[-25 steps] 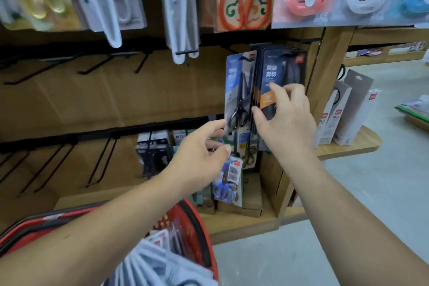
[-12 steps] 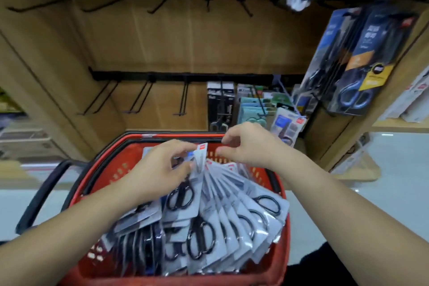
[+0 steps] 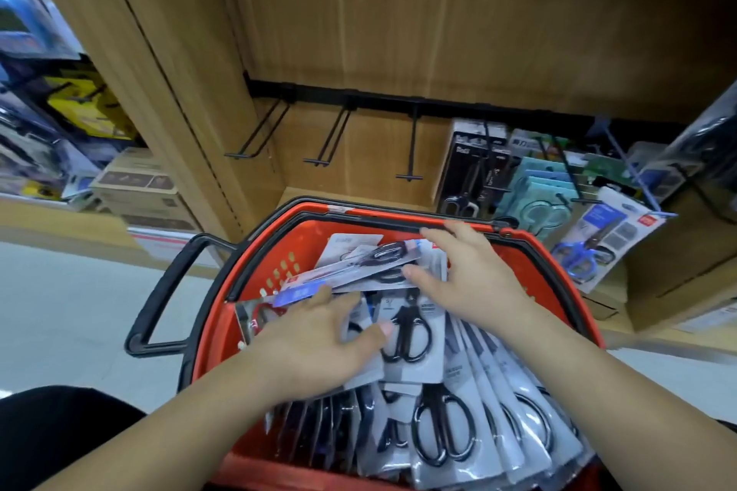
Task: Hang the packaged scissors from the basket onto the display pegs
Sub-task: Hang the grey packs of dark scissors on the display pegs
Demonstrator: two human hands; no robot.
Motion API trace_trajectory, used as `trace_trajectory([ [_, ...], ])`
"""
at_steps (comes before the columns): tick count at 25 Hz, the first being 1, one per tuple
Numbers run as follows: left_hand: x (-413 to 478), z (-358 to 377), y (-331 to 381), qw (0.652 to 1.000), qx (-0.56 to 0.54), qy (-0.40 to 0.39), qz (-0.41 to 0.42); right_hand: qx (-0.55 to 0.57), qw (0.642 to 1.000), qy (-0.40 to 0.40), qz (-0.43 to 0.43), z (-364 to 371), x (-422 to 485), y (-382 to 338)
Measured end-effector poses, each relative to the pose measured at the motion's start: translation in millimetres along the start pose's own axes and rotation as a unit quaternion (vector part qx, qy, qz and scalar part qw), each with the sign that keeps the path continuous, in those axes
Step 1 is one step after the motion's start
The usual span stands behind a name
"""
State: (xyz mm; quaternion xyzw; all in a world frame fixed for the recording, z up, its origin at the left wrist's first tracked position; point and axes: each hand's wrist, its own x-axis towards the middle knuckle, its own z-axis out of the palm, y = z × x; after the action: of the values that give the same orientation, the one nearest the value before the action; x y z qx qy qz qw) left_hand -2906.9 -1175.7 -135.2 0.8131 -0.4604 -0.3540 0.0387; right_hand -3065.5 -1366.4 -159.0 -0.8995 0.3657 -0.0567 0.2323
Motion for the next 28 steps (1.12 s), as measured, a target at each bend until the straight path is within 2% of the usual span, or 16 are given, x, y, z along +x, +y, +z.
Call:
trace_trajectory([
  [4,-13,-2,5,0.998,-0.019,-0.024,0.052,-0.028,0.983,-0.139,-0.116,8,5,0],
  [6,-11,-17,-1,0.997,-0.040,-0.009,0.068,-0.038,0.982,-0.132,-0.130,11,7,1],
  [8,-1,-35,-14,0.997,-0.073,0.019,0.033,-0.039,0.985,-0.094,-0.138,9,7,-2],
  [10,9,-47,-30,0.998,-0.032,0.062,-0.005,-0.019,0.987,-0.080,-0.137,3,6,-6],
  [12,16,-49,-38,0.998,-0.029,0.049,-0.033,-0.002,0.988,-0.108,-0.113,-3,1,-8],
  [14,17,-43,-35,0.994,-0.094,-0.021,-0.054,0.011,0.988,-0.132,-0.084,-9,-7,-11],
  [16,18,-31,-31,0.990,-0.103,-0.066,-0.071,0.038,0.992,-0.110,-0.043,-11,-13,-14],
  [18,20,-22,-30,0.987,-0.135,-0.056,-0.062,0.049,0.996,-0.078,0.009,-13,-14,-15],
  [22,12,-21,-27,0.965,-0.262,-0.004,-0.031,0.010,0.988,-0.134,0.081,-28,-19,-17],
  [25,6,-28,-21,0.944,-0.327,0.048,-0.011,0.139,0.973,-0.121,0.140,-37,-23,-17],
  [28,4,-30,-22,0.935,-0.351,0.050,-0.011,0.274,0.941,-0.077,0.185,-38,-23,-14],
])
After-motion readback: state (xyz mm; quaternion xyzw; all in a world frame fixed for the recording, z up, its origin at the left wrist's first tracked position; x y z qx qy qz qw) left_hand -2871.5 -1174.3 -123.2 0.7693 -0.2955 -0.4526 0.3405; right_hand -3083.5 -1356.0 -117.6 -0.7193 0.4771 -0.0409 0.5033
